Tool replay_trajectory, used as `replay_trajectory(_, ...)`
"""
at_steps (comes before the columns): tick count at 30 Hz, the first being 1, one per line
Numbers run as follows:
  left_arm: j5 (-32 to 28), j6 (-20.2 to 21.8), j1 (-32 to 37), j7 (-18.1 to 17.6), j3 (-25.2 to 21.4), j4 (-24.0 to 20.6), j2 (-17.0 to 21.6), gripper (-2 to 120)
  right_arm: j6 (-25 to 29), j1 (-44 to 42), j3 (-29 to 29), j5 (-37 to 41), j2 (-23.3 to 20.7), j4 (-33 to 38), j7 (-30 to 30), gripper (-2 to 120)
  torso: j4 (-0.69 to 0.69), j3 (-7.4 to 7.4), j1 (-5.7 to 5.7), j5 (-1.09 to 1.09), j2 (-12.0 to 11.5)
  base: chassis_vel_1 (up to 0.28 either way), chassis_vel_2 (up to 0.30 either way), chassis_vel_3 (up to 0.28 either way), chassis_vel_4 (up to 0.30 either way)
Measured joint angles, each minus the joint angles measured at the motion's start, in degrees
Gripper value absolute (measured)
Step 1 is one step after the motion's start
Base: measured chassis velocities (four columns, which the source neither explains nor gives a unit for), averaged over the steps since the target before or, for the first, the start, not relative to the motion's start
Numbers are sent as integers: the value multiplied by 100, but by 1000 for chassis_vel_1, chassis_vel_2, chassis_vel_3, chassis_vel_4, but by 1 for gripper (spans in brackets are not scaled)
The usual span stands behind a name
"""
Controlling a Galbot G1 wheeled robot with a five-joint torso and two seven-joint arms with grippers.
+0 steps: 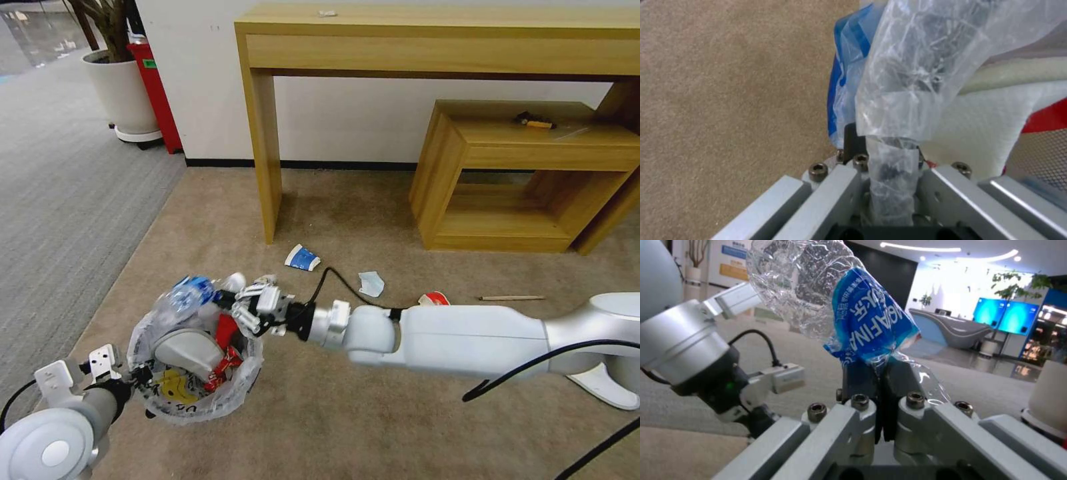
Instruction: Pick up the trash bin and place the garbage on the floor into it.
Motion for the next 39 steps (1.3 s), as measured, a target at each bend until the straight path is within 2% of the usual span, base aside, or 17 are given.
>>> replay_trajectory(11, -35, 0, -29, 1, -27, 29, -1, 0, -19, -376, -356, -178, 210, -237, 132, 0, 0, 0, 0, 1, 0, 0, 0, 0, 0)
replay_trajectory(17, -48, 0, -29, 0, -29, 56, 10, 0, -5, -637, -317, -295, 135, -408, 133, 0, -1, 0, 0, 1, 0, 0, 0, 0, 0)
replay_trajectory(20, -59, 0, -34, 0, -29, 56, 17, 0, 2, -755, -304, -342, 101, -491, 131, 12, -1, 0, 0, 1, 0, 0, 0, 0, 0)
replay_trajectory(21, -59, 0, -34, 0, -29, 56, 17, 0, 2, -755, -304, -342, 101, -491, 131, 12, -1, 0, 0, 1, 0, 0, 0, 0, 0)
replay_trajectory(24, -69, 0, -38, 0, -29, 56, 21, 0, 24, -843, -286, -375, 129, -581, 123, 26, -1, 0, 0, 1, 0, 0, 0, 0, 0)
replay_trajectory(26, -69, 0, -36, 0, -29, 60, 21, 0, 28, -850, -281, -380, 139, -590, 121, 30, -1, 0, 0, 1, 0, 0, 0, 0, 0)
replay_trajectory(27, -68, 0, -27, 0, -29, 71, 16, 0, 38, -860, -260, -387, 166, -612, 118, 37, -1, 0, 0, 1, 0, 0, 0, 0, 0)
replay_trajectory(29, -65, 0, -22, 1, -29, 76, 13, 0, 39, -860, -248, -387, 175, -617, 118, 40, -1, 0, 0, 1, 0, 0, 0, 0, 0)
replay_trajectory(32, -51, 0, -3, 13, -29, 82, 4, 0, 53, -867, -189, -389, 218, -711, 101, 56, 0, 0, 0, 1, 0, 0, 0, 0, 0)
replay_trajectory(33, -51, 0, -3, 13, -29, 82, 4, 0, 53, -867, -189, -389, 218, -711, 101, 56, 0, 0, 0, 1, 0, 0, 0, 0, 0)
replay_trajectory(37, -49, 0, 16, 21, -30, 57, -6, 0, 94, -945, -83, -431, 205, -843, 73, 73, 0, 0, 0, 1, 0, 0, 0, 0, 0)
replay_trajectory(39, -49, 0, 17, 21, -30, 49, -6, 0, 101, -969, -75, -442, 195, -860, 69, 74, -1, 0, 0, 1, 0, 0, 0, 0, 0)
